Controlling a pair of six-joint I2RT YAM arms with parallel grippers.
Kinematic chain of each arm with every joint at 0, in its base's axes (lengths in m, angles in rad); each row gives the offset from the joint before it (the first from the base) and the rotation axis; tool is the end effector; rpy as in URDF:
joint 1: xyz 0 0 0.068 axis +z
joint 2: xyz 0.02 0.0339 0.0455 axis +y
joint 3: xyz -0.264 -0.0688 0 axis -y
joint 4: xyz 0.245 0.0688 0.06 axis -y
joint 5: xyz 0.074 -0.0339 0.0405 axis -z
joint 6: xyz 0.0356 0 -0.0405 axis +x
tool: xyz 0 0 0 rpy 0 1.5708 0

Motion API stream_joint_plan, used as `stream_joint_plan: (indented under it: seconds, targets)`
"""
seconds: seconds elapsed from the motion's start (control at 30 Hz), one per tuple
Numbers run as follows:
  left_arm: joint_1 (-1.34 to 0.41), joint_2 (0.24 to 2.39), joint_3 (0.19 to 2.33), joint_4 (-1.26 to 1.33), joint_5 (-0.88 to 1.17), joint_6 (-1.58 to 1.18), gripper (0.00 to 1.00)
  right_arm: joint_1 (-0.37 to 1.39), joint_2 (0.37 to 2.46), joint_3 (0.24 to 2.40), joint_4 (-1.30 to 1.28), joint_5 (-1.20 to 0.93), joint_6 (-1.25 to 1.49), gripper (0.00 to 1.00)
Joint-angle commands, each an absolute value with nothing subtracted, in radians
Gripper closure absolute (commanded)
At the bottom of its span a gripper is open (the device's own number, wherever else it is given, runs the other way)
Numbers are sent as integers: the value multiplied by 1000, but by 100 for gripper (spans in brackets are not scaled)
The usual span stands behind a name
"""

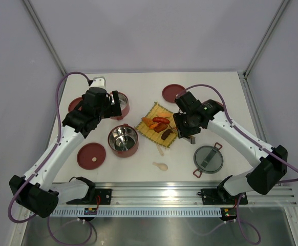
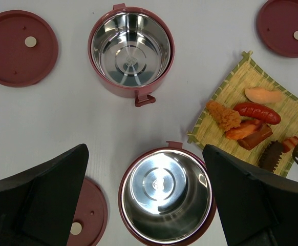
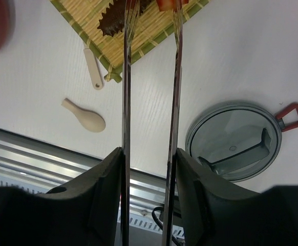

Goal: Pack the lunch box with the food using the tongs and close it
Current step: Pick up the fake food from the plate.

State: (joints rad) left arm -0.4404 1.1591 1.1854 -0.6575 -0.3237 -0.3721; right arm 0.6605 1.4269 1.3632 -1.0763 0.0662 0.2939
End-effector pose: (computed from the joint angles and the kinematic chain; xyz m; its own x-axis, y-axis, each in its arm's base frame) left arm 0.2262 -0.0941 0.3583 -0.5598 -0.1172 -0.8203 -0.0340 0.9924 -0.1187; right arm 0.2196 0.1676 0.3195 -0.8578 -0.3004 -0.4171 -0.3572 0.9319 0.0634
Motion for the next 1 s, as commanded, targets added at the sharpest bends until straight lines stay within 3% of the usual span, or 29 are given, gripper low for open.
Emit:
stream_joint_plan:
  seconds: [0.0, 0.97]
  targets:
    - [-440, 1131, 1206, -629, -339, -385, 1, 672, 1434, 1362, -1094, 72, 284, 49]
    - [-440, 1138, 1186, -611, -348, -394, 1, 672, 1562, 1385, -1028, 167, 213, 46]
